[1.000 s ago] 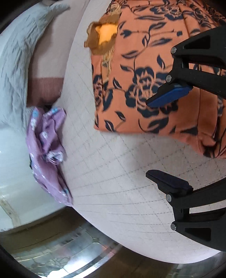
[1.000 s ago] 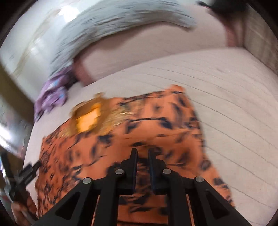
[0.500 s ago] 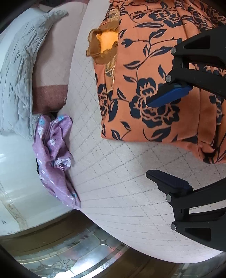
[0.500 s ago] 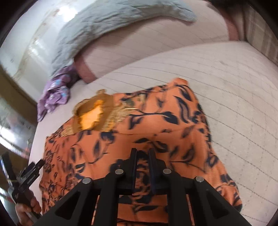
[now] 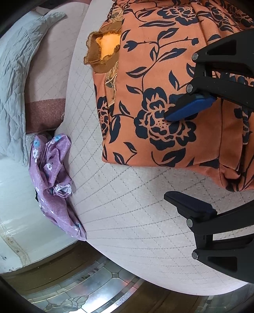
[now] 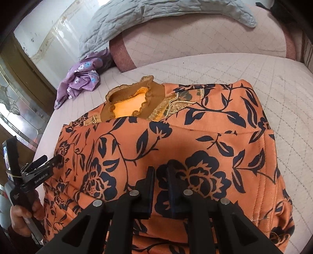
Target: Fold small clothes
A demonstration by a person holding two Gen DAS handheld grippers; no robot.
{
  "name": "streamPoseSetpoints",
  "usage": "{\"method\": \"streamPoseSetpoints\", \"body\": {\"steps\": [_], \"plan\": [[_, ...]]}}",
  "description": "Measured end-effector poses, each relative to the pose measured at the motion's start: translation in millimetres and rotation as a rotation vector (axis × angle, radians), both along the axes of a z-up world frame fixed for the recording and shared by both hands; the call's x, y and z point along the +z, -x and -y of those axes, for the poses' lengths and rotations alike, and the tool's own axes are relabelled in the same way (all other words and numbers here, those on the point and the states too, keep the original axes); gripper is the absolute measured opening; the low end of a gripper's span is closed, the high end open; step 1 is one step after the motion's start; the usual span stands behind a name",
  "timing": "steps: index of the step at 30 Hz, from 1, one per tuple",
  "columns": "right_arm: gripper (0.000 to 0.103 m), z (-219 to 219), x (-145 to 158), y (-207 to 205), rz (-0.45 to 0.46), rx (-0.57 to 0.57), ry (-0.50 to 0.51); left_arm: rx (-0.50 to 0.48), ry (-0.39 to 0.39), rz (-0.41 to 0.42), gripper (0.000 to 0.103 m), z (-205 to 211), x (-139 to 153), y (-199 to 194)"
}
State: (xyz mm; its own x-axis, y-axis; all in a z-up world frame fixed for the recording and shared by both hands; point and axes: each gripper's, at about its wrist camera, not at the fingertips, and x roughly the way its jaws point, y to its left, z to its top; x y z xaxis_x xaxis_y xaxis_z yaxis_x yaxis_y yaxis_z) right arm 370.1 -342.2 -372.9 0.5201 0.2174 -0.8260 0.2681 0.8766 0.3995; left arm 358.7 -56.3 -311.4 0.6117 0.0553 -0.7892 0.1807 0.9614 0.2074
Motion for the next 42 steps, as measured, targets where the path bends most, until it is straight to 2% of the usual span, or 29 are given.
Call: {"method": "streamPoseSetpoints", "body": {"steps": [10, 14, 24, 30, 31, 33, 34, 42], "plan": [[0.015, -8.1, 11.8, 1.6, 0.076, 0.029, -0.022, -0.081, 0.011, 0.021, 0.075, 18.8, 5.4, 14.1], [0.015, -17.4, 4.6, -1.5, 0.043, 0.06, -0.006, -0.107, -0.016, -0.003, 0.075, 27.7, -4.1, 16.3], [0.015, -16.5, 7.1, 0.4, 0.06, 0.058, -0.01, -0.11, -0.031, 0.003, 0.075, 31.3, -5.4, 19.4], [0.016, -18.4, 7.4, -0.8, 0.059, 0.063, -0.005, -0.094, -0.025, -0.001, 0.082, 29.1, -6.7, 17.1], [0.016, -18.5, 6.3, -1.3, 0.053, 0.062, -0.004, -0.091, -0.024, -0.002, 0.083, 28.5, -7.1, 16.6], [0.028, -17.7, 3.9, -1.8, 0.047, 0.059, -0.013, -0.086, -0.019, -0.004, 0.083, 27.6, -7.7, 16.2], [0.029, -17.1, 3.1, -2.0, 0.046, 0.056, -0.02, -0.085, -0.019, -0.004, 0.083, 27.7, -7.7, 16.2], [0.03, -15.6, 15.4, 3.4, 0.095, 0.033, 0.011, -0.11, -0.001, -0.005, 0.083, 31.7, -2.3, 22.4]]}}
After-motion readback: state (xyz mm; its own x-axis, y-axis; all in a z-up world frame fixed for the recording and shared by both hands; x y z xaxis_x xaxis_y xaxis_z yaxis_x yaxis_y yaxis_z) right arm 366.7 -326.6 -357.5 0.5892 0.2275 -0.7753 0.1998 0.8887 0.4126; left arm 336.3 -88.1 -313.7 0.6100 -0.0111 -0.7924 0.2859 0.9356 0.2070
